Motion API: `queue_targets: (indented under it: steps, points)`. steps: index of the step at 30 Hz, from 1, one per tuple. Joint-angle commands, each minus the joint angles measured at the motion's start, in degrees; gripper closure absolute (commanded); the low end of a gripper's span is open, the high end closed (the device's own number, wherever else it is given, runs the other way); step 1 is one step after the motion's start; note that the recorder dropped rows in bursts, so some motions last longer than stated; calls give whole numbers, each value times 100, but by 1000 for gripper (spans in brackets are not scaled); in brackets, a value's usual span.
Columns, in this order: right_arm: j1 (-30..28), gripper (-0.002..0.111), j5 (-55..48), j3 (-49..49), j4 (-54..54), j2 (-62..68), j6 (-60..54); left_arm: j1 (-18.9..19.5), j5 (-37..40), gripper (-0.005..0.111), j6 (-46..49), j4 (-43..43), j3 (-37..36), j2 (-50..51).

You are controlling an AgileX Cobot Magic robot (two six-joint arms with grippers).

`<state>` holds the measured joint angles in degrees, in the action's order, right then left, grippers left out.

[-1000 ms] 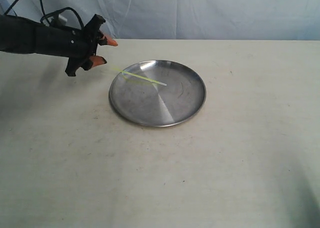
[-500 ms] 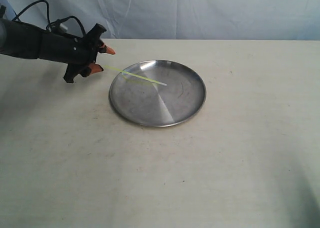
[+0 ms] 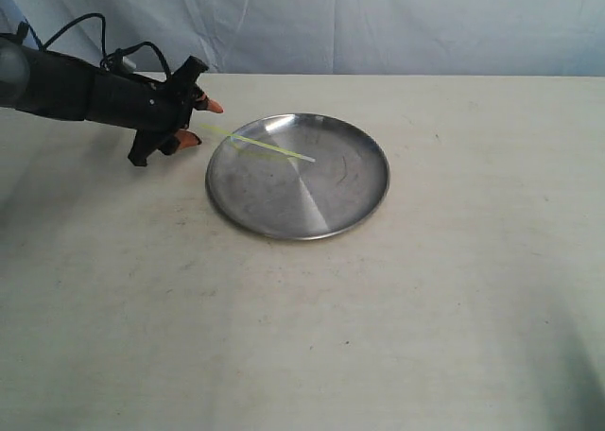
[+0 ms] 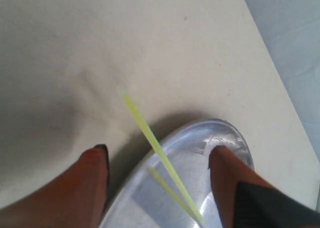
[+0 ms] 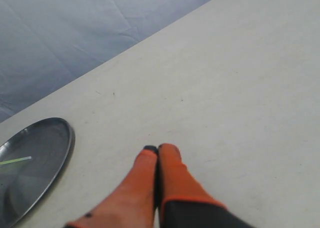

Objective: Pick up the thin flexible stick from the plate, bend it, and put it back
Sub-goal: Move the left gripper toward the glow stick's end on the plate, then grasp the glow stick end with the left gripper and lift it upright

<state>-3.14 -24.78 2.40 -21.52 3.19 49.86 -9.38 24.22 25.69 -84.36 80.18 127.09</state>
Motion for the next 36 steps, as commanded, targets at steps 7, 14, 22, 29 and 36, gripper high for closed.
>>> queue_targets:
  steps: [7, 14, 22, 29, 36]
  points:
    - [6, 108, -7, -27, -38, -31, -21, -112, -266, 49, -12, -212, 270, 353]
    - [6, 108, 21, -27, -38, -31, -21, -112, -618, 49, -12, -382, 284, 360]
    - [6, 108, 32, -27, -38, -31, -21, -134, -744, 54, -12, -420, 298, 360]
    - [6, 108, 32, -27, -38, -31, -21, -270, -627, 56, 0, -586, 555, 722]
    - [6, 108, 14, -27, -38, -31, -21, -280, -279, 106, 12, -639, 610, 756]
